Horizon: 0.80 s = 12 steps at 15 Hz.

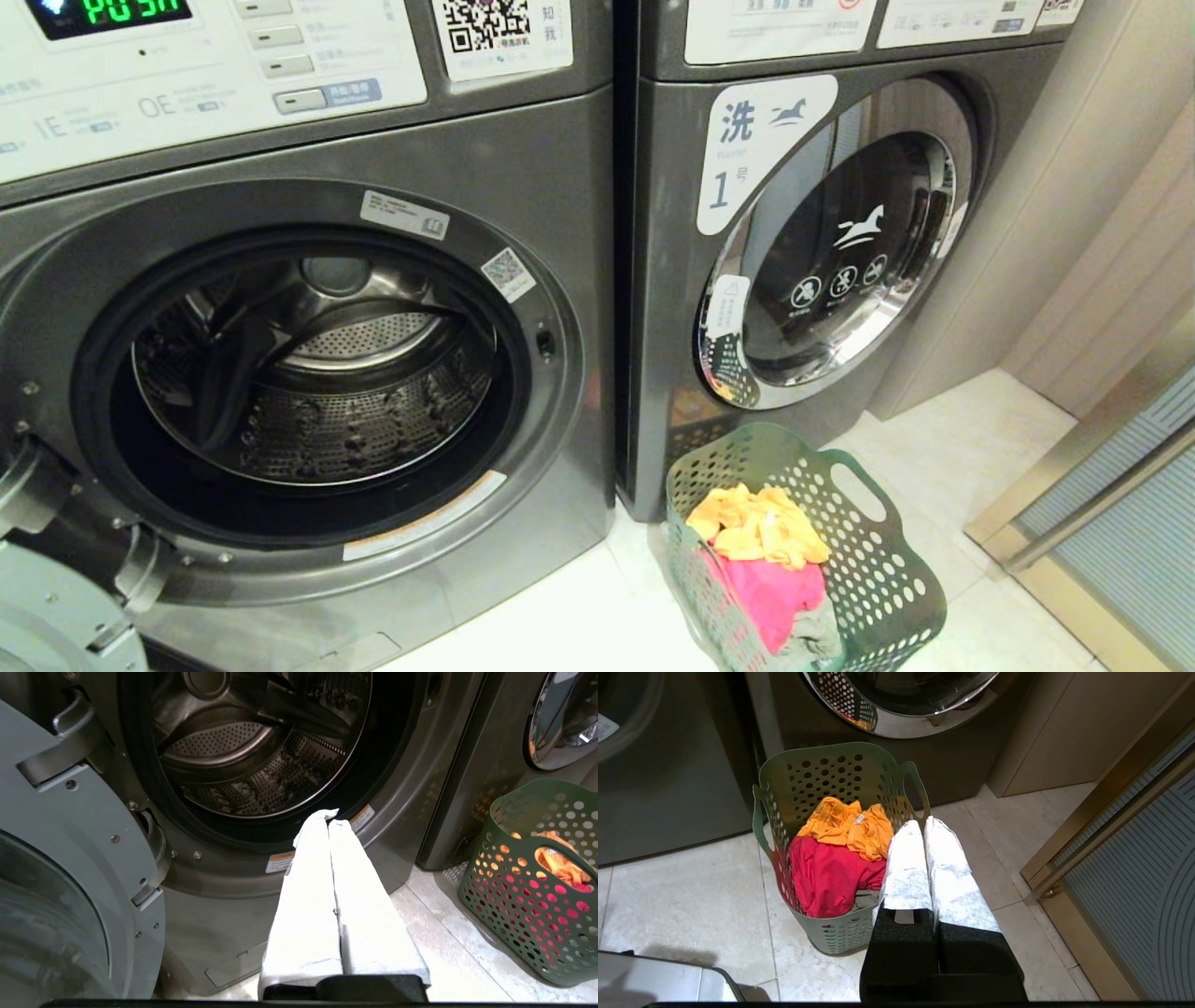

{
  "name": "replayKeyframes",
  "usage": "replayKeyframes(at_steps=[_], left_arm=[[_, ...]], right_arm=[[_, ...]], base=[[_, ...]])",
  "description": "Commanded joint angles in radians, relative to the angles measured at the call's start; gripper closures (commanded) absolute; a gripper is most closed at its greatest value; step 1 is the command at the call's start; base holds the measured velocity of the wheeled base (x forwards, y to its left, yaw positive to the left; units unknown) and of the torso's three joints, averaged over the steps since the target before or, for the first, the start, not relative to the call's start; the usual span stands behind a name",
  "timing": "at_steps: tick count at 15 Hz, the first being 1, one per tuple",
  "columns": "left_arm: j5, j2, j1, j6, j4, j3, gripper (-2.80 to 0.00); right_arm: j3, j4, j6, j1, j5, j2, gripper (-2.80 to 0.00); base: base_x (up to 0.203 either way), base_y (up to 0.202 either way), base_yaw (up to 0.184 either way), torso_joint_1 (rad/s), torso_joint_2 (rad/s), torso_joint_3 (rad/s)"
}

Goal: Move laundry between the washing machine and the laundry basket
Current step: Close the washing machine door with the left hand

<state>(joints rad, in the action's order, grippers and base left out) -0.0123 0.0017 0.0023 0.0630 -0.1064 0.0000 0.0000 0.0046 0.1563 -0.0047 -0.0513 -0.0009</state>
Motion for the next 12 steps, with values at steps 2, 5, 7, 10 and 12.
replayKeyframes(at_steps=[2,5,7,10,12], left_arm=[[-0.001,0.0,0.001,0.001,-0.001,0.04,0.0],[0.0,0.001,0.001,0.001,-0.001,0.04,0.0],[0.0,0.001,0.001,0.0,-0.001,0.04,0.0],[0.0,0.001,0.001,0.001,-0.001,0.04,0.0],[0.0,0.0,0.001,0.001,0.001,0.04,0.0]], right_arm=[[0.0,0.0,0.003,0.0,-0.001,0.001,0.0],[0.001,0.0,0.002,0.0,0.001,0.001,0.0],[0.002,0.0,0.002,0.0,-0.001,0.001,0.0],[0.002,0.0,0.002,0.0,-0.001,0.001,0.0],[0.002,0.0,0.003,0.0,-0.001,0.001,0.0]], base=[[0.0,0.0,0.0,-0.003,0.0,0.197],[0.0,0.0,0.0,-0.002,0.0,0.203],[0.0,0.0,0.0,0.0,0.0,0.207],[0.0,0.0,0.0,0.002,0.0,0.083],[0.0,0.0,0.0,0.0,0.0,0.0]])
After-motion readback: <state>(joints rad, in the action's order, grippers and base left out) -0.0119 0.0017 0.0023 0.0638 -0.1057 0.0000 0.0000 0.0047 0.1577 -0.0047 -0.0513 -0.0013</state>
